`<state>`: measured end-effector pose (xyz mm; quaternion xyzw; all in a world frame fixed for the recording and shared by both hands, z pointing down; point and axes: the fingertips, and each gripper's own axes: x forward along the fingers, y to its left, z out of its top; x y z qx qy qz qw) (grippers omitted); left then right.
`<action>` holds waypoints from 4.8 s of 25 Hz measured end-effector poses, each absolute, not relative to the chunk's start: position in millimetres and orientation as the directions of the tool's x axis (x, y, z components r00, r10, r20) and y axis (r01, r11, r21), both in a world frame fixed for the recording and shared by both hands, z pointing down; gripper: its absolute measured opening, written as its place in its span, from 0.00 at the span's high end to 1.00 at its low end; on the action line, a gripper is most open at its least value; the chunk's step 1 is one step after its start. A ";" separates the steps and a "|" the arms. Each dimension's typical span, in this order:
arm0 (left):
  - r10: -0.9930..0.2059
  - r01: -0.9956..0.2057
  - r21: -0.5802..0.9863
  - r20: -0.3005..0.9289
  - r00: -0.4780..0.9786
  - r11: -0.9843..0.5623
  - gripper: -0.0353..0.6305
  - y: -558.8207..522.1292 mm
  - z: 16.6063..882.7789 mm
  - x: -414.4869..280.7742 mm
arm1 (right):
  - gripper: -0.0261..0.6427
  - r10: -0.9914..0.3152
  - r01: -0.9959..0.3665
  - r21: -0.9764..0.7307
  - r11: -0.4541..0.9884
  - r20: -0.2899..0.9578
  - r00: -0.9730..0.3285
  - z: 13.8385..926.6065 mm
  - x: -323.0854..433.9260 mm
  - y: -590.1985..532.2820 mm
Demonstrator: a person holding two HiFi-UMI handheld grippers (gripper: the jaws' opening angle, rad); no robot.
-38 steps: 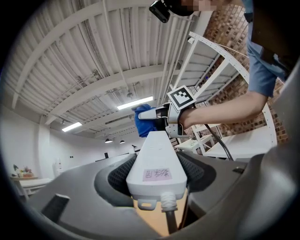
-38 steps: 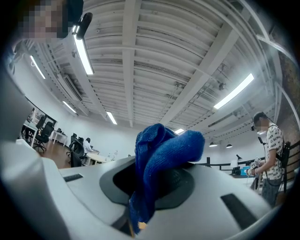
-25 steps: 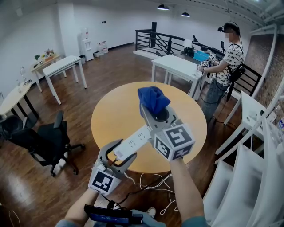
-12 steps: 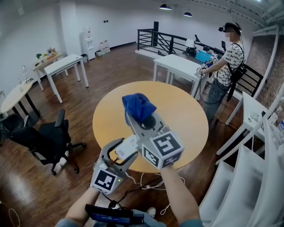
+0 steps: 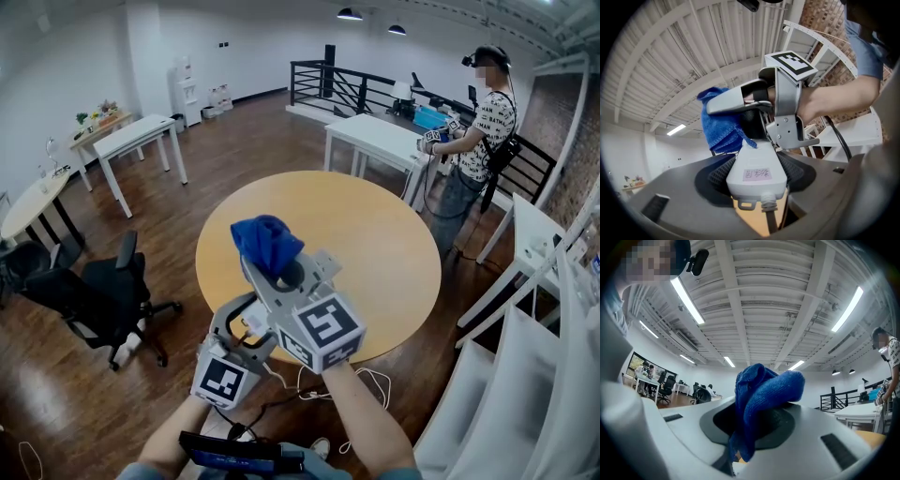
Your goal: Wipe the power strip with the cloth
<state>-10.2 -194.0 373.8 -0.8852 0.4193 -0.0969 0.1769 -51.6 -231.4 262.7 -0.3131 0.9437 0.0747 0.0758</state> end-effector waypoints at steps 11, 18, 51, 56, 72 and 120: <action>-0.781 -0.708 -0.404 0.024 0.624 -0.579 0.53 -193.6 373.5 -8.7 | 0.86 -0.580 -0.603 0.101 0.791 -0.188 -0.793 262.6 -50.0 -229.8; -0.781 -0.713 -0.400 0.013 0.624 -0.576 0.53 -190.7 372.7 -12.0 | 0.86 -0.610 -0.636 0.123 0.762 -0.193 -0.768 254.6 -33.5 -243.2; -0.766 -0.696 -0.411 0.009 0.643 -0.589 0.53 -183.5 368.7 -11.5 | 0.86 -0.754 -0.790 0.121 0.601 -0.241 -0.611 224.6 64.5 -298.1; -0.772 -0.710 -0.392 -0.001 0.636 -0.585 0.53 -184.0 367.8 -14.9 | 0.86 -0.773 -0.812 0.091 0.577 -0.259 -0.579 222.0 78.7 -299.8; -0.796 -0.754 -0.336 -0.020 0.605 -0.565 0.53 -191.8 364.0 -28.5 | 0.86 -0.795 -0.829 0.045 0.557 -0.260 -0.548 241.6 94.2 -288.8; -0.838 -0.821 -0.206 -0.014 0.546 -0.532 0.53 -221.5 373.3 -42.1 | 0.86 -0.728 -0.749 -0.022 0.662 -0.256 -0.636 310.6 28.2 -217.3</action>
